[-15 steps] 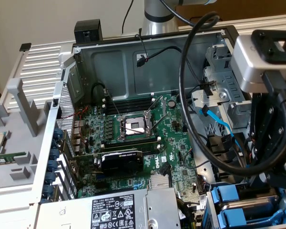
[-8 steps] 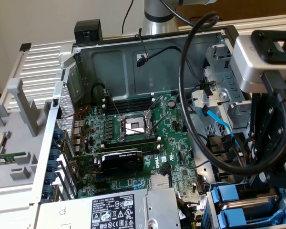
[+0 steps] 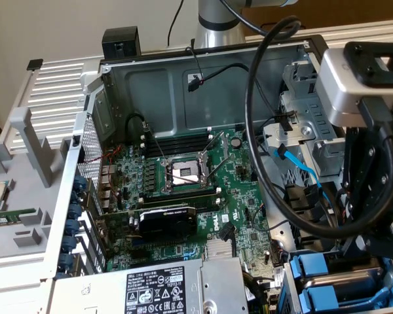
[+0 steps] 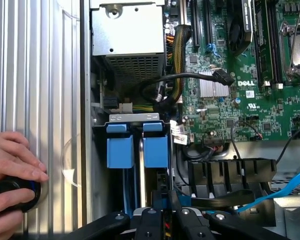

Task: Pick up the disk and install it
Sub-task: 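Insert the second disk wire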

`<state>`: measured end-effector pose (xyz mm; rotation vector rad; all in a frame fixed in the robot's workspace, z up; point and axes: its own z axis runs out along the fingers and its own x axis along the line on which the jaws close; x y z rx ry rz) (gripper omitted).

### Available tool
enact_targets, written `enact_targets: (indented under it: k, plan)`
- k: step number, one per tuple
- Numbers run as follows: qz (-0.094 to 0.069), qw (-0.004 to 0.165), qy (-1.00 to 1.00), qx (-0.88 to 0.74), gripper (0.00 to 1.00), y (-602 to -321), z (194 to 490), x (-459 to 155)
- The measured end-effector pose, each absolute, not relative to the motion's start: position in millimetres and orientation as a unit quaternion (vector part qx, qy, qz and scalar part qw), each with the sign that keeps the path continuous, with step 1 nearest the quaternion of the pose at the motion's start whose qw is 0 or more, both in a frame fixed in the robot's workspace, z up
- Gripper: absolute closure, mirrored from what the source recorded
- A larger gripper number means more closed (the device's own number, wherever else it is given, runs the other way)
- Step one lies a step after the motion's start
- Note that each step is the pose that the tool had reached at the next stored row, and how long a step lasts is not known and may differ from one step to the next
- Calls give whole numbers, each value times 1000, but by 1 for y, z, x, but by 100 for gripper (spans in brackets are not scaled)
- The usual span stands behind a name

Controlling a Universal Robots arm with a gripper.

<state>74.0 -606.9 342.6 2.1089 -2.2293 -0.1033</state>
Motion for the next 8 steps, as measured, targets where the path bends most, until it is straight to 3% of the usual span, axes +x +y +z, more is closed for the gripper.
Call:
enact_targets:
  k: [8]
  plan:
    - [-33,36,-726,686,84,-606,342,74]
